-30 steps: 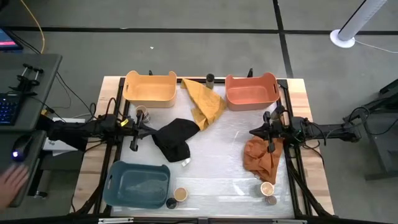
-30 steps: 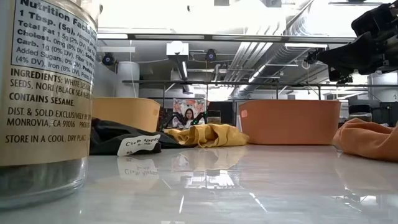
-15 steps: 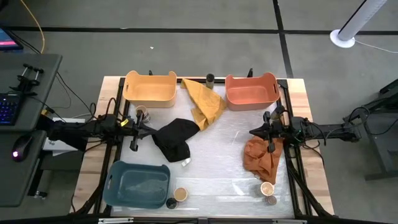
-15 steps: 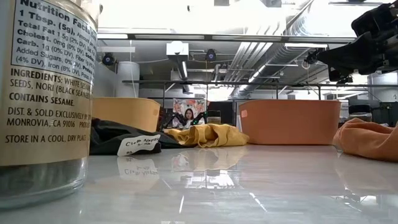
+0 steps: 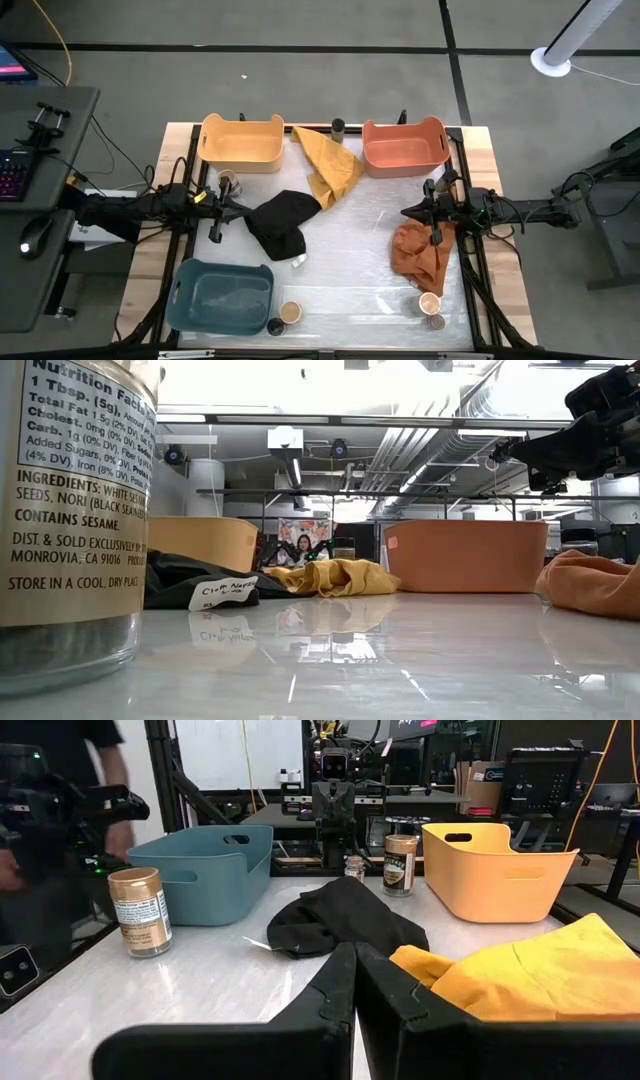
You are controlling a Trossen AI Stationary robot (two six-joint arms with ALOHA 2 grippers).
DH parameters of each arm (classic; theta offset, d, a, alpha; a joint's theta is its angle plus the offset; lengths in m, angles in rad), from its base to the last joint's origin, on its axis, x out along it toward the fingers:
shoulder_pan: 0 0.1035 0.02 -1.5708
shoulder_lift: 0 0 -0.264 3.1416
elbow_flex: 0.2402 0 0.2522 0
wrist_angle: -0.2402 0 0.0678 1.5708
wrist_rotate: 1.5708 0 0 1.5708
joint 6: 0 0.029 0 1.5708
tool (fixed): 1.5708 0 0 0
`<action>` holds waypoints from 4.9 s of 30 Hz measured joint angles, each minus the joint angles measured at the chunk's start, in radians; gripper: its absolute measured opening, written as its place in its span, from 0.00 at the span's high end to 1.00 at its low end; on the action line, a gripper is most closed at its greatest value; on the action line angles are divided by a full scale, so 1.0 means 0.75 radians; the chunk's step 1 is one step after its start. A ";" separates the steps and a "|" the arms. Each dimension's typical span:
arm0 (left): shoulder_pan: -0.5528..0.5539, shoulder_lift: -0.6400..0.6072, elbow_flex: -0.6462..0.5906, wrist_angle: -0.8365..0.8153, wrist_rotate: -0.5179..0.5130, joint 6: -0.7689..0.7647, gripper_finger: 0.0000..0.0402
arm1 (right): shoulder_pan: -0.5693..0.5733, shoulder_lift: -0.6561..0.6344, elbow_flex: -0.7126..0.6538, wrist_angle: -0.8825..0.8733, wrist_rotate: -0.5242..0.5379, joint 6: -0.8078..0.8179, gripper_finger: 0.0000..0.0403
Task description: Sort spices by type
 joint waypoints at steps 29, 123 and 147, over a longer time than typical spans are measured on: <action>0.000 0.000 0.000 0.000 0.000 0.000 1.00 | 0.000 0.000 0.000 0.000 0.000 0.000 1.00; 0.000 0.000 0.000 0.000 0.000 0.000 1.00 | 0.849 2.005 1.823 -1.844 -0.540 1.779 0.29; 0.000 0.000 0.000 0.000 0.000 0.000 1.00 | 0.913 2.026 1.822 -1.739 -0.348 1.876 0.22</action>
